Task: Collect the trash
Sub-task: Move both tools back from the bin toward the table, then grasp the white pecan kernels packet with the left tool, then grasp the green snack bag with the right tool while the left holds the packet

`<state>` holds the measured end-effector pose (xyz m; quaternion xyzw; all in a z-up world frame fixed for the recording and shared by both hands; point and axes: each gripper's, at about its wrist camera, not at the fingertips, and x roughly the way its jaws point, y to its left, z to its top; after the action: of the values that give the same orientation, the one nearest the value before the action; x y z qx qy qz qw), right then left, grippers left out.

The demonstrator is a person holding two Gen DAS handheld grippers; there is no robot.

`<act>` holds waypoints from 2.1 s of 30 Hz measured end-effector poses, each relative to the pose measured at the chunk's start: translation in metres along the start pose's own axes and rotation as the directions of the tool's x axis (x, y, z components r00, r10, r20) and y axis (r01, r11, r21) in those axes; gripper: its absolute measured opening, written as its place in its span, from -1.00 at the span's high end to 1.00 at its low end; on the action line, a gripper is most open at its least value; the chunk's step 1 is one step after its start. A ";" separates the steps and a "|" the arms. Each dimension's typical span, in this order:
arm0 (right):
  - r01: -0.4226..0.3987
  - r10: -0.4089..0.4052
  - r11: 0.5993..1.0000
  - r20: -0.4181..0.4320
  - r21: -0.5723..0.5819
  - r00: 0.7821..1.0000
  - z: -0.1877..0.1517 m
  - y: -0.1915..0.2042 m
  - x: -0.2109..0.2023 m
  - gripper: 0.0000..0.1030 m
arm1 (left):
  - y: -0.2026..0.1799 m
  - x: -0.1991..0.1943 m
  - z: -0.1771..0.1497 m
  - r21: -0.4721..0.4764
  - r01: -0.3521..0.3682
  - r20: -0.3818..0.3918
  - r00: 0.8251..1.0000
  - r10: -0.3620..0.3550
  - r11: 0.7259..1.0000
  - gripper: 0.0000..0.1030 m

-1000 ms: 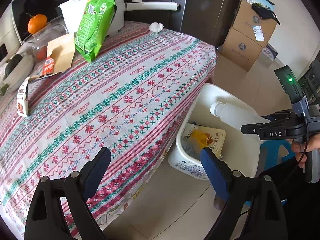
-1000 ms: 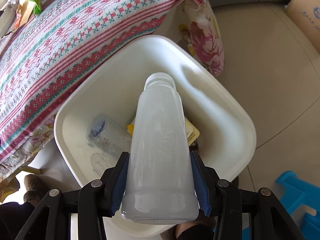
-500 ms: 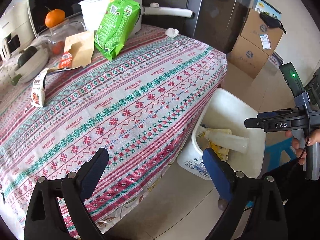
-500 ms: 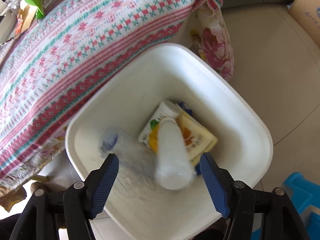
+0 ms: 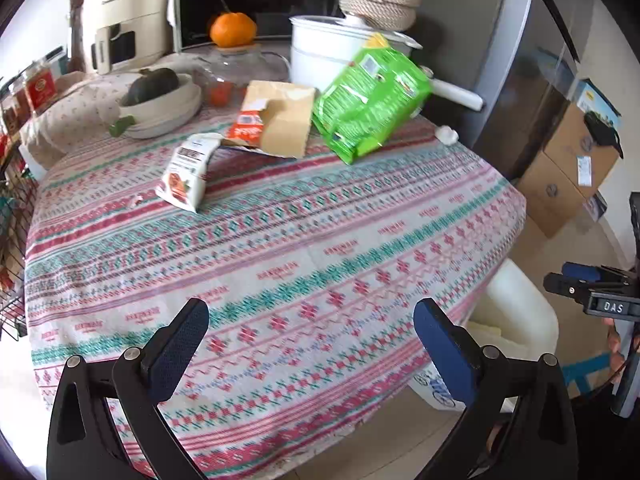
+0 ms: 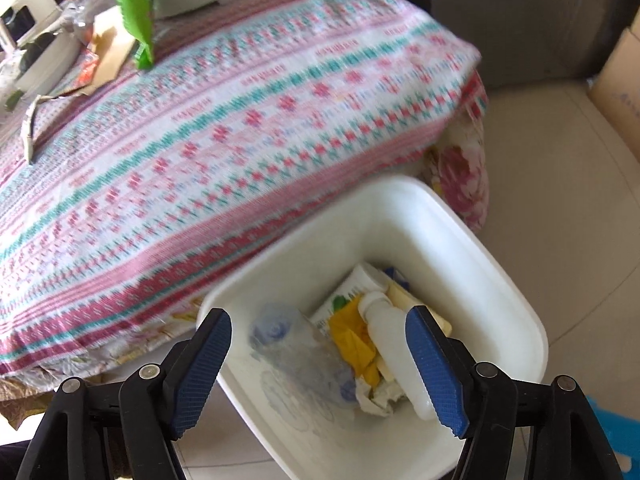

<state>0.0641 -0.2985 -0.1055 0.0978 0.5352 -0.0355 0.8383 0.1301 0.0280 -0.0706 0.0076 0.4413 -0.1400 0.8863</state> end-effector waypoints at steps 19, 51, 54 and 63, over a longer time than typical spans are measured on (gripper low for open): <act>-0.037 0.073 0.987 0.231 -0.157 0.970 0.096 0.094 0.002 -0.72 | 0.103 0.106 0.082 0.038 -0.092 0.036 0.995 0.090 0.995 -1.00; -0.044 0.119 0.979 0.384 -0.197 0.916 0.175 0.134 0.080 -0.71 | 0.112 0.119 0.097 0.067 -0.101 0.001 0.995 0.101 0.993 0.81; -0.067 0.122 0.986 0.391 -0.151 0.912 0.183 0.129 0.085 -0.71 | 0.119 0.110 0.092 0.044 -0.097 -0.002 0.995 0.097 0.994 0.82; -0.191 0.190 0.981 0.369 -0.034 0.910 0.201 0.111 0.099 0.29 | 0.138 0.095 0.081 -0.012 -0.117 -0.029 0.993 0.117 0.993 0.82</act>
<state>0.3031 -0.2266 -0.0989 0.1422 0.3553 0.0278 0.9235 0.2823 0.1264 -0.1105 0.0293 0.4537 -0.0845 0.8867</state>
